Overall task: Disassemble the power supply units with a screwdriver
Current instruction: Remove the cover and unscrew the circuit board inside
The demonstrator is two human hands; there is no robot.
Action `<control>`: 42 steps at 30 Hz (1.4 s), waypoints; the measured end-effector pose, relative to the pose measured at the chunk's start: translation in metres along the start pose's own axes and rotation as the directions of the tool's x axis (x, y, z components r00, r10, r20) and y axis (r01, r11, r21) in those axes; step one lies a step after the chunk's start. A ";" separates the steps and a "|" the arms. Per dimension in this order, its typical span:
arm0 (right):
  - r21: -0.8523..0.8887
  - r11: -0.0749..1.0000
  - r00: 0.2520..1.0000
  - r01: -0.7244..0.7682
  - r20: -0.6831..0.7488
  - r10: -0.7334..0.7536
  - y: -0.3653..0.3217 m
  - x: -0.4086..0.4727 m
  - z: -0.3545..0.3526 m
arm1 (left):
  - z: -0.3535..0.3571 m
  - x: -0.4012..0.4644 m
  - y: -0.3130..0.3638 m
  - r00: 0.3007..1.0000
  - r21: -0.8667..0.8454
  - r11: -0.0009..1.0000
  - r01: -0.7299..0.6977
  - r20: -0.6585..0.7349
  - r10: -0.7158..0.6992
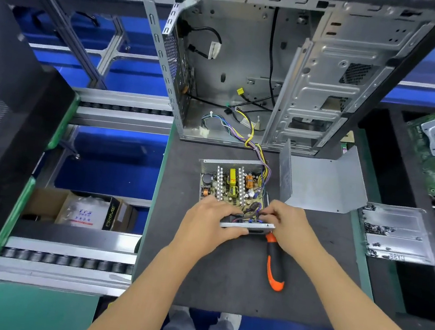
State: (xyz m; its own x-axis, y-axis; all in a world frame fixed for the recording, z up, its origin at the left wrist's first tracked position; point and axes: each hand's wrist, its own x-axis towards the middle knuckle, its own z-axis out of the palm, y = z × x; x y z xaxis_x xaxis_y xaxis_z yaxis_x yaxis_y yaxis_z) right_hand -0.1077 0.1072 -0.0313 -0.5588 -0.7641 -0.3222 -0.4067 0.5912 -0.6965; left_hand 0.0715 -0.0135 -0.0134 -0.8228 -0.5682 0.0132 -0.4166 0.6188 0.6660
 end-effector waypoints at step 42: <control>-0.295 0.912 0.956 0.284 0.007 -0.295 -0.025 -0.023 -0.037 | -0.030 -0.003 -0.005 0.992 -0.113 0.986 0.124 0.046 -0.120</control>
State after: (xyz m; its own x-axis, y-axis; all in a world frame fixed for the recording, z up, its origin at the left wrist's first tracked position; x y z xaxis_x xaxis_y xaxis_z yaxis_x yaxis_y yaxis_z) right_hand -0.1112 0.1198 0.0175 -0.4092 -0.9062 -0.1069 -0.7429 0.3989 -0.5375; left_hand 0.0881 -0.0311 0.0058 -0.7841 -0.6124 -0.1009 -0.4691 0.4782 0.7425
